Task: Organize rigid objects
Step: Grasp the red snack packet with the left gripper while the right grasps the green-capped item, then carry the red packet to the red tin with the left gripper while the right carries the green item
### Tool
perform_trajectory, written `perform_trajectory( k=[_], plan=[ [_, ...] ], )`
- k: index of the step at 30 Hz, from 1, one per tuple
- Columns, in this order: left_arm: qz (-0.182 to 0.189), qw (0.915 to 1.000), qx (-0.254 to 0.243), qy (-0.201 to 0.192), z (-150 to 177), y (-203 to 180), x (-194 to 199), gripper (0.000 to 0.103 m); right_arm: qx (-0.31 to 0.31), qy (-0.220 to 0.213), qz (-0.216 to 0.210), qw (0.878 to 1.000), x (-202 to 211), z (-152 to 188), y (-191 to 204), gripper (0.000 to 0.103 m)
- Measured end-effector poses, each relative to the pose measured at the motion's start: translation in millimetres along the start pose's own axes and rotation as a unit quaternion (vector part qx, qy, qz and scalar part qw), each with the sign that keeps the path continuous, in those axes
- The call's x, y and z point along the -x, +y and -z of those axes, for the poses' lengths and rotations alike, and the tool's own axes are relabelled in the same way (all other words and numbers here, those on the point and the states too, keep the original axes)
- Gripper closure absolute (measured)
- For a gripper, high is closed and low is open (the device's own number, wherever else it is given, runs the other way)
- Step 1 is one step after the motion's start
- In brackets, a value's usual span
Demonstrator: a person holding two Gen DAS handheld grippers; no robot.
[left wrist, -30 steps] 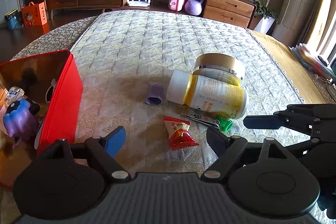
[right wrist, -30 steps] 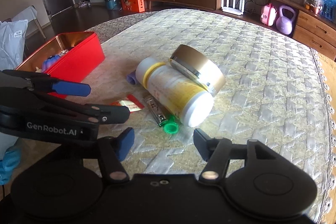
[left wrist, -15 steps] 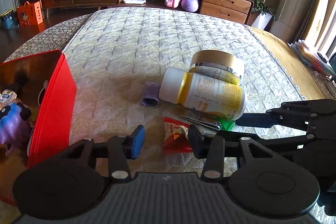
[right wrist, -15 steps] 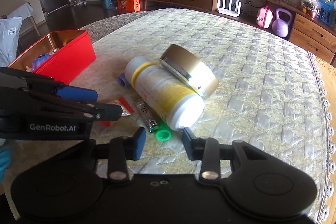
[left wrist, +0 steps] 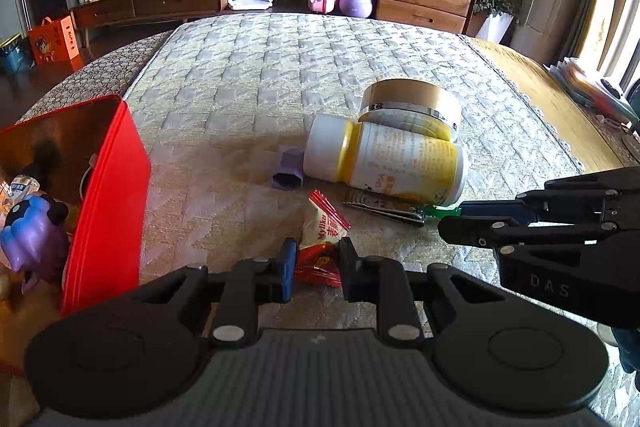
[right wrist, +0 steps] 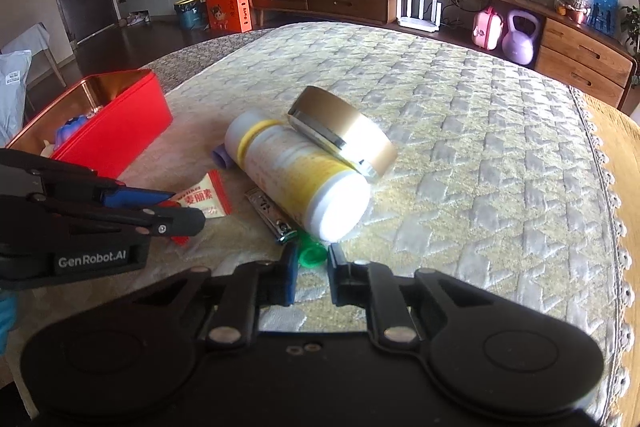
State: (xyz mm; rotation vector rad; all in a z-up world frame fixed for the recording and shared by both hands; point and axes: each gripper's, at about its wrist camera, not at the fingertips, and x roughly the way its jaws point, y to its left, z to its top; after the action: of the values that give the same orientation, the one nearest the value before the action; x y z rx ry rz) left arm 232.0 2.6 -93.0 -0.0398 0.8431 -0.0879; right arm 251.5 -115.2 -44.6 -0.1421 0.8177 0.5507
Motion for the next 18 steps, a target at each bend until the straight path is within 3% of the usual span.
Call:
perform_trajectory(
  k=[18],
  plan=[
    [-0.019, 0.9997, 0.002, -0.016, 13.4, 19.9, 59.6, 0.082, 0.006, -0.021, -0.004, 1.0, 57.6, 4.0, 28.5, 0.089]
  ],
)
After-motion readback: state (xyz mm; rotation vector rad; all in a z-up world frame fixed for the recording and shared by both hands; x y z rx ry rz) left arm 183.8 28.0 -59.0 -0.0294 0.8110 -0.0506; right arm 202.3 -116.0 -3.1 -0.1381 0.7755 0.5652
